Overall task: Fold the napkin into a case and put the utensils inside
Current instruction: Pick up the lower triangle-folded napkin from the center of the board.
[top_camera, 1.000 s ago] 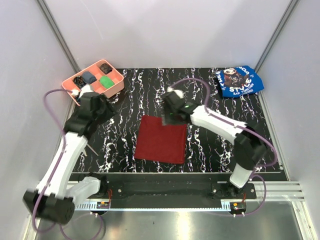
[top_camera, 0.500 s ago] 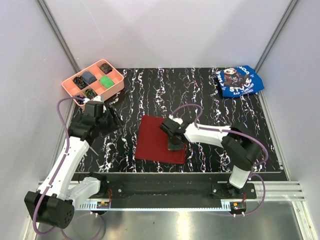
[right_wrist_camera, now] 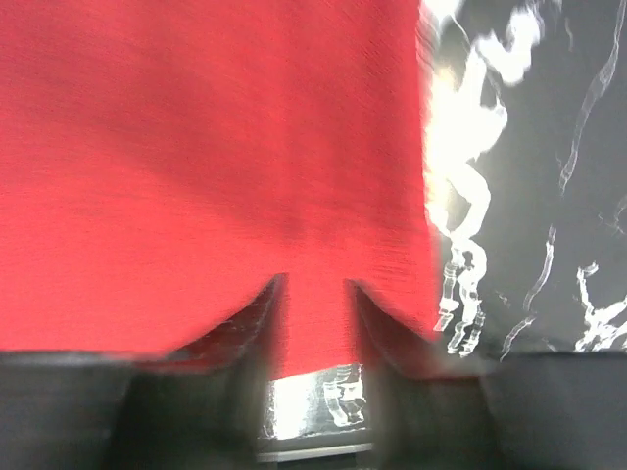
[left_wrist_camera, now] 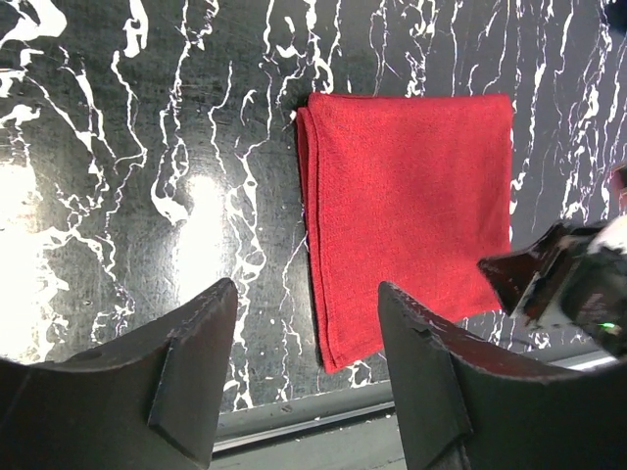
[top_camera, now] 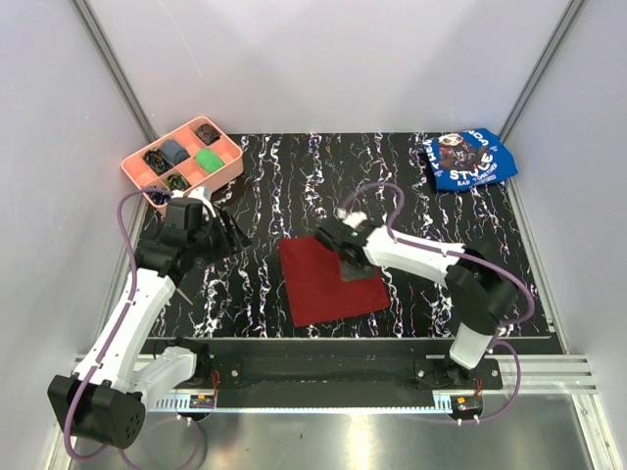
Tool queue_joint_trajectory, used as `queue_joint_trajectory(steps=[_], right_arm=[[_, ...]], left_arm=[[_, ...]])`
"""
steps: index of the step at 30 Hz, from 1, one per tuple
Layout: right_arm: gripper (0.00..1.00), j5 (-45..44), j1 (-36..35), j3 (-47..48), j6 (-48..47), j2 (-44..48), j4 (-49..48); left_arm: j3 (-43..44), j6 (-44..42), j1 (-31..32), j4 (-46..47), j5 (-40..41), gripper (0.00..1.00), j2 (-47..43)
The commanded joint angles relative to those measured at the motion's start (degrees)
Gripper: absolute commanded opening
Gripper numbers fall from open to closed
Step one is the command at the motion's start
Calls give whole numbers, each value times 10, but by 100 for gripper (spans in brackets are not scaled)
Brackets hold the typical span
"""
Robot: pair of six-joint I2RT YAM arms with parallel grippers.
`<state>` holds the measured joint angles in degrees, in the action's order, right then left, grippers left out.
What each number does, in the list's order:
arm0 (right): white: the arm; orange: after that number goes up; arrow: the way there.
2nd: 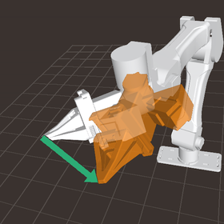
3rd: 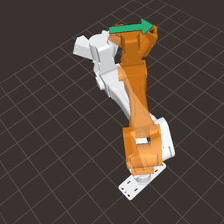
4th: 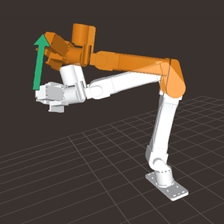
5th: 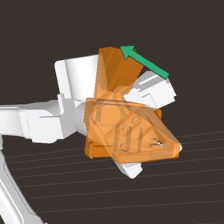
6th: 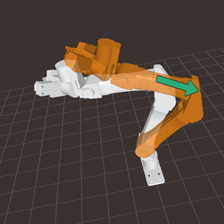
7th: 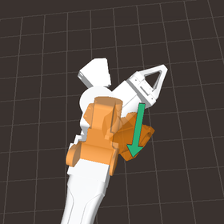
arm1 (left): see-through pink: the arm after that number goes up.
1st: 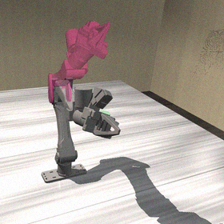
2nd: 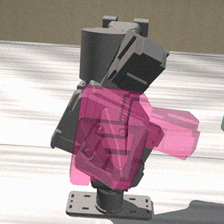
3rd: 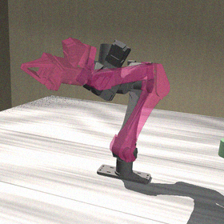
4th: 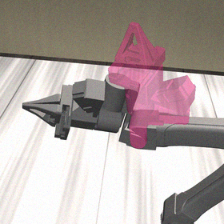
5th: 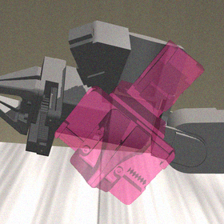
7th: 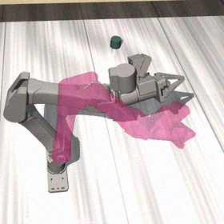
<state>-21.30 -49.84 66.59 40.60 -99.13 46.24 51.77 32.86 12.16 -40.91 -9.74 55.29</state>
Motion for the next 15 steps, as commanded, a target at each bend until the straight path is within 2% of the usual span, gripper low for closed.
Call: queue_joint_trajectory(steps=[1,3,6,11,15], right_arm=[[55,-19,-53,162,-61,-47,35],[61,21,-79,216,-68,-91,-1],[64,78,-103,294,-61,-164,-25],[66,72,-119,386,-47,-251,-9],[66,63,-128,392,-44,-269,-4]], left_arm=[[19,18,-2,3,64,63,-20],[32,46,-3,-21,112,64,-19],[46,75,-7,-48,191,71,-16],[49,85,-15,-64,213,72,-13],[41,82,-20,-63,210,72,-11]])
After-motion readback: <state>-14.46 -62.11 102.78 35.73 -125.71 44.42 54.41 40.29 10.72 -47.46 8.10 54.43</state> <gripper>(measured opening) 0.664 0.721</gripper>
